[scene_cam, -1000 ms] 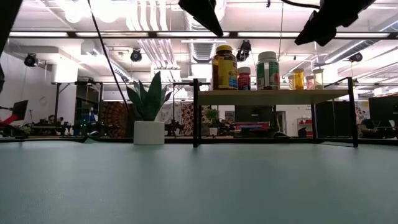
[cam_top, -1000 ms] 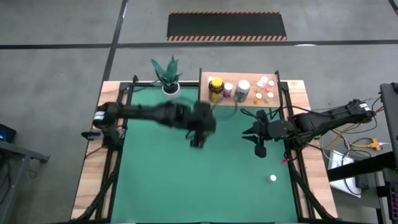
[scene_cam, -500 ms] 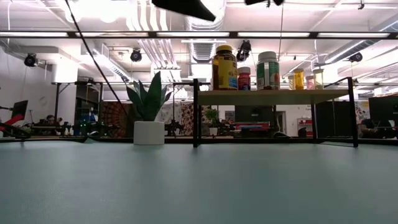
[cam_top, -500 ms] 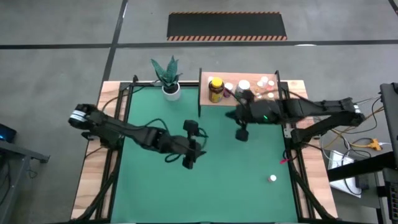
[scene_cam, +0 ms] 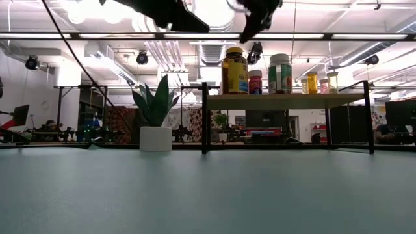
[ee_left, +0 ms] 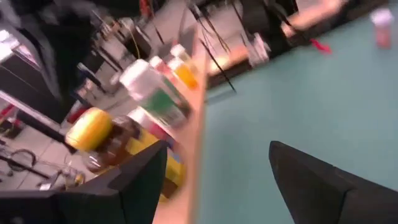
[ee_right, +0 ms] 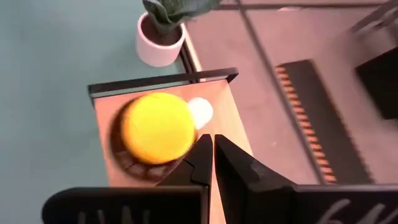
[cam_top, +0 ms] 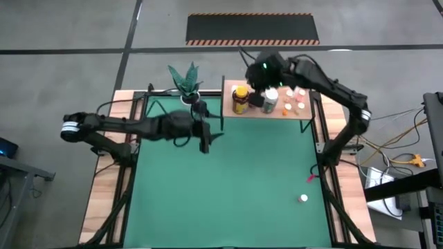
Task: Pick and place medicine bottles onto shelf by color
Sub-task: Put the yellow pill bottle on the shelf
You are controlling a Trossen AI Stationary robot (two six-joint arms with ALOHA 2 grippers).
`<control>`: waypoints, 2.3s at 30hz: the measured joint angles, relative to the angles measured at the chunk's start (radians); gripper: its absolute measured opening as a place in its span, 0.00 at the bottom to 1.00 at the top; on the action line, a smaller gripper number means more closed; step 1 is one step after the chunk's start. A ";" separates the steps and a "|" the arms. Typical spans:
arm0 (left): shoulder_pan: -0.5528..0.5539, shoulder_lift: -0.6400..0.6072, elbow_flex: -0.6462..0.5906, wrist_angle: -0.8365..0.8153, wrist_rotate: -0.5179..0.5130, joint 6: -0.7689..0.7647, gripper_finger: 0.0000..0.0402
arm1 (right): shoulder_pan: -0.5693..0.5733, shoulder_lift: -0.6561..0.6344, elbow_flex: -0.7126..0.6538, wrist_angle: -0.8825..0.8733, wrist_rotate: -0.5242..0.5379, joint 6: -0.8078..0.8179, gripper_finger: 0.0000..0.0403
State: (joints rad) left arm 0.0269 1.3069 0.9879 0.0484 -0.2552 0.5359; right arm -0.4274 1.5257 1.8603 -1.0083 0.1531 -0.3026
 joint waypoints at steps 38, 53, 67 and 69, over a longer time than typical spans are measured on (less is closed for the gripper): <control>0.255 0.204 -0.029 0.434 0.061 -0.031 0.16 | -0.151 0.144 0.044 -0.128 -0.444 -0.079 0.02; 0.269 0.203 -0.030 0.432 0.006 -0.030 0.16 | -0.121 0.139 0.045 -0.160 -0.440 -0.064 0.02; 0.285 0.192 -0.040 0.433 0.001 -0.031 0.16 | -0.101 0.132 0.045 -0.165 -0.439 -0.052 0.02; 0.281 0.171 -0.053 0.418 -0.001 -0.031 0.16 | -0.102 0.123 0.044 -0.160 -0.389 -0.056 0.02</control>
State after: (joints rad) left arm 0.3083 1.4777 0.9349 0.4663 -0.2558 0.5049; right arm -0.5289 1.6484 1.9045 -1.1679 -0.2355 -0.3590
